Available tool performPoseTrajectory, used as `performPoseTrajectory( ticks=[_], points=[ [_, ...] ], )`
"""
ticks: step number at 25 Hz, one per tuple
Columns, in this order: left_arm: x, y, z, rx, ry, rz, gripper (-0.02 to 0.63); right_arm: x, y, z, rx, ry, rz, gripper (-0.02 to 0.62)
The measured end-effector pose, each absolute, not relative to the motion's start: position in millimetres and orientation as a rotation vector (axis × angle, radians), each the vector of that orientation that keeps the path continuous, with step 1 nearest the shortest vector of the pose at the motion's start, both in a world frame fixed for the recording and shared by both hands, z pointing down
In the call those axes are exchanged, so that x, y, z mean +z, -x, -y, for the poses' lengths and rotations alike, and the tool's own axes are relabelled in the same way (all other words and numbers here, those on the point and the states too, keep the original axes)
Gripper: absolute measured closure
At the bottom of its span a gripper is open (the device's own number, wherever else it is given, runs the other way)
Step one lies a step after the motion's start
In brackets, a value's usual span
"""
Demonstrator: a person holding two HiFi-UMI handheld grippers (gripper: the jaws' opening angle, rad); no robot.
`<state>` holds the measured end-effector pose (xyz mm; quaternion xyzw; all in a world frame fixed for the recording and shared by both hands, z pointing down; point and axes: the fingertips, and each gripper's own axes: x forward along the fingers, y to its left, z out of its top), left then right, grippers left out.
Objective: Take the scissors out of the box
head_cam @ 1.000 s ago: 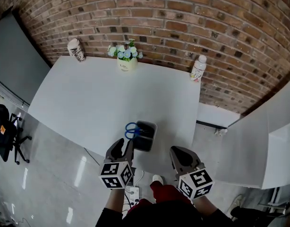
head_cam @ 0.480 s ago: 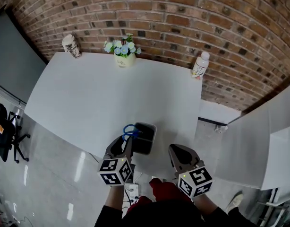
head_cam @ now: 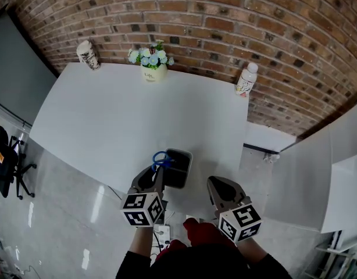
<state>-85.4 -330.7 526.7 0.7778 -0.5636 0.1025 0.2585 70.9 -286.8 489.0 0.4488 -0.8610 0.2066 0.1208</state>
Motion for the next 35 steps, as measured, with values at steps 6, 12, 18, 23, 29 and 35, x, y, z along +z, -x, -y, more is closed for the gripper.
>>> performPoseTrajectory(
  ticks=[6,12,18,23,29,35],
  points=[
    [520,78,328,0.268,-2.136,1.518,0.535,488,-74,282,0.601,-1.324,2.514,0.588],
    [514,71,325,0.258,-2.162,1.503,0.548,486,-78,276,0.605,-1.34,2.514,0.586],
    [510,65,324,0.24,-2.181,1.493,0.558,483,-80,270,0.597,-1.348,2.521,0.586],
    [506,58,324,0.229,-2.201,1.481,0.566,479,-84,266,0.587,-1.355,2.527,0.588],
    [501,50,324,0.212,-2.224,1.466,0.572,476,-85,263,0.574,-1.352,2.54,0.588],
    [494,43,321,0.192,-2.263,1.474,0.575,473,-85,259,0.56,-1.345,2.554,0.588]
  ],
)
